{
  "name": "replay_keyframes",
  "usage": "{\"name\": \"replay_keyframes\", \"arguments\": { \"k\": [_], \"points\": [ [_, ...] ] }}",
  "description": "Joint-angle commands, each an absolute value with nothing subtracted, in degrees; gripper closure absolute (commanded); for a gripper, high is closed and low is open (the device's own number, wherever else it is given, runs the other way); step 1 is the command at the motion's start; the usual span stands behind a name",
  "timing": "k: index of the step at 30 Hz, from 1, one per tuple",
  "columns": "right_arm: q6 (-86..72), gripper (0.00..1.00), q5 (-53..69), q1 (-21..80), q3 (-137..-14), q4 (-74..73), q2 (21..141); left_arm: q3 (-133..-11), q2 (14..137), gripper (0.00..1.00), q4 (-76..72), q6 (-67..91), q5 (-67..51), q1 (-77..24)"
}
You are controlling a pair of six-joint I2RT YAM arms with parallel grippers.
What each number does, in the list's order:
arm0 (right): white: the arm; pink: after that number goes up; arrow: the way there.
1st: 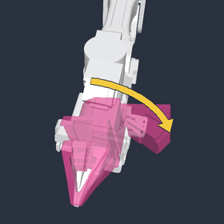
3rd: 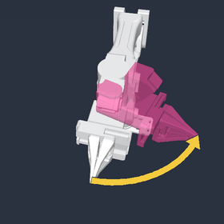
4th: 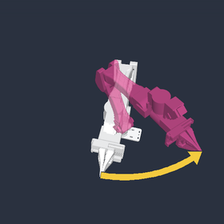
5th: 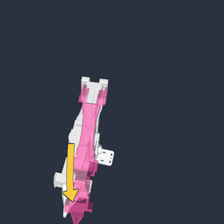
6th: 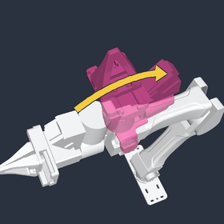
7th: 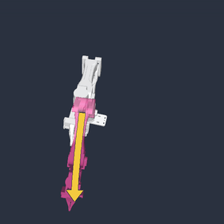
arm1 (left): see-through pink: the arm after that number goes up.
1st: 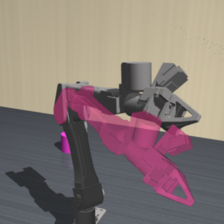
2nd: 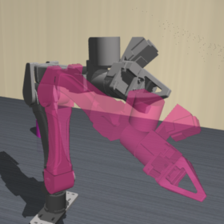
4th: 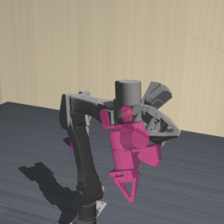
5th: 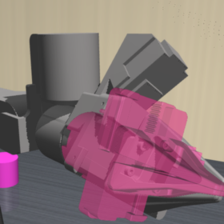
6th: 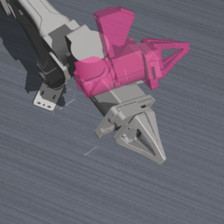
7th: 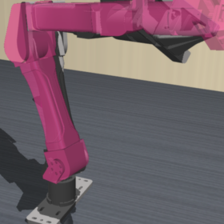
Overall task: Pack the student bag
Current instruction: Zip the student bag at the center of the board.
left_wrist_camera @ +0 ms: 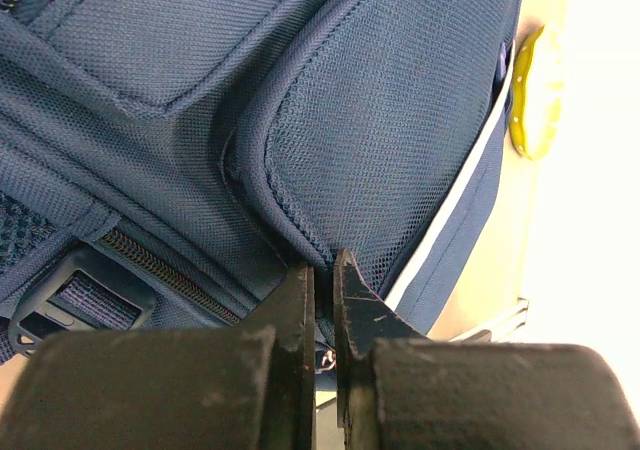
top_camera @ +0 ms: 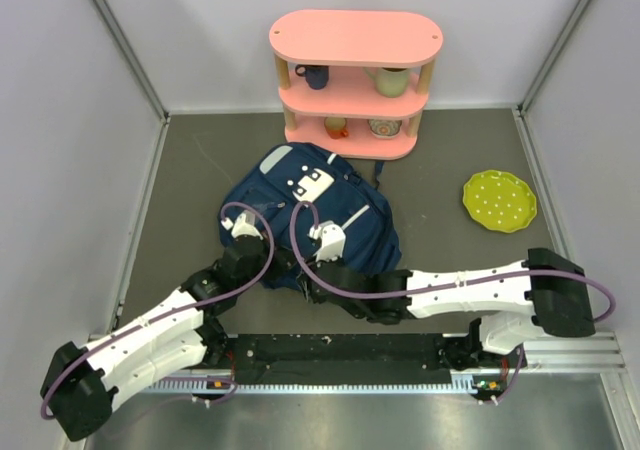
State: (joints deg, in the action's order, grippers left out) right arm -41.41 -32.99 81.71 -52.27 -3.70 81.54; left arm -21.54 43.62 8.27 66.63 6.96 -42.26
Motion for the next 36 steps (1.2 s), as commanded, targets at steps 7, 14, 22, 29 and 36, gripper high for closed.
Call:
{"name": "replay_keyframes", "arguments": {
  "k": [7,14,22,29,36],
  "points": [
    [-46.8,0.65,-39.9,84.7,-57.9,-10.1,88.5,-23.6,41.5,1.00,3.4,62.5,1.1,-42.8],
    [-49.7,0.64,-52.0,85.7,-62.0,-11.2,94.9,-22.2,39.7,1.00,2.9,63.9,0.3,-42.9],
    [-54.6,0.64,-60.5,85.6,-63.4,-12.8,100.2,-19.8,35.4,1.00,4.4,63.5,1.9,-42.8],
    [-56.2,0.85,-63.4,85.5,-63.9,-13.4,102.6,-16.0,33.5,1.00,1.5,64.8,1.5,-42.7],
    [-57.6,1.00,-64.2,84.7,-61.7,-14.0,100.5,-16.2,33.6,1.00,2.0,64.3,1.1,-42.7]
  ]
}}
